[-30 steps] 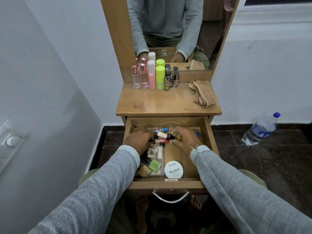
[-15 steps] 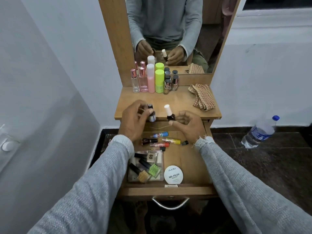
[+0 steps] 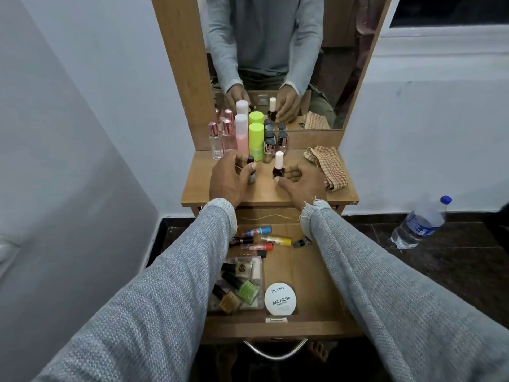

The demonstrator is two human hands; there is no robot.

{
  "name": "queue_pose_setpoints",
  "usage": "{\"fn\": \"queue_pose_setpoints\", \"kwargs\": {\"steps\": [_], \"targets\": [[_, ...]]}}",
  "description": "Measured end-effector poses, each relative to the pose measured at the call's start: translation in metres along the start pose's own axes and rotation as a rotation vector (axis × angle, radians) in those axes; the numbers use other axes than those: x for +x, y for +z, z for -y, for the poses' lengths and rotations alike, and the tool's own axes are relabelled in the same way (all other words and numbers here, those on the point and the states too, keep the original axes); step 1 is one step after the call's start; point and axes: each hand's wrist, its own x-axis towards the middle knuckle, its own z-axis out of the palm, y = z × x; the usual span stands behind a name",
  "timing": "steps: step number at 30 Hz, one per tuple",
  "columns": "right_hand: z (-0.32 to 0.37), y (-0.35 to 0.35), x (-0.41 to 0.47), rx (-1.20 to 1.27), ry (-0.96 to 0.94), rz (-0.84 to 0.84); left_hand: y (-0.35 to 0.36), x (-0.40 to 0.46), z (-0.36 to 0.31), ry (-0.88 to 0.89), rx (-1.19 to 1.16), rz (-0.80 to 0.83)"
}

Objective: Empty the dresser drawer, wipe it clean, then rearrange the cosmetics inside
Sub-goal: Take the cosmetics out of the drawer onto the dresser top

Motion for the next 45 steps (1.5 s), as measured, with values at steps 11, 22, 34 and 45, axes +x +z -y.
{"fn": "queue_pose_setpoints", "kwargs": {"steps": [11, 22, 34, 45], "targets": [[-0.003, 0.022, 0.011, -0.181, 0.011, -0.006, 0.001, -0.002, 0.019, -0.014, 0.118, 0.125], [0.010, 0.035, 0.030, -0.261, 0.087, 0.034, 0.016, 0.036, 0.019, -0.133, 0.247, 0.118], [0.008, 0.036, 0.034, -0.316, 0.105, 0.074, 0.014, 0.036, 0.019, -0.217, 0.182, 0.098], [0.020, 0.014, -0.062, -0.264, -0.262, 0.165, -0.042, -0.071, 0.032, 0.011, 0.001, 0.137]]}}
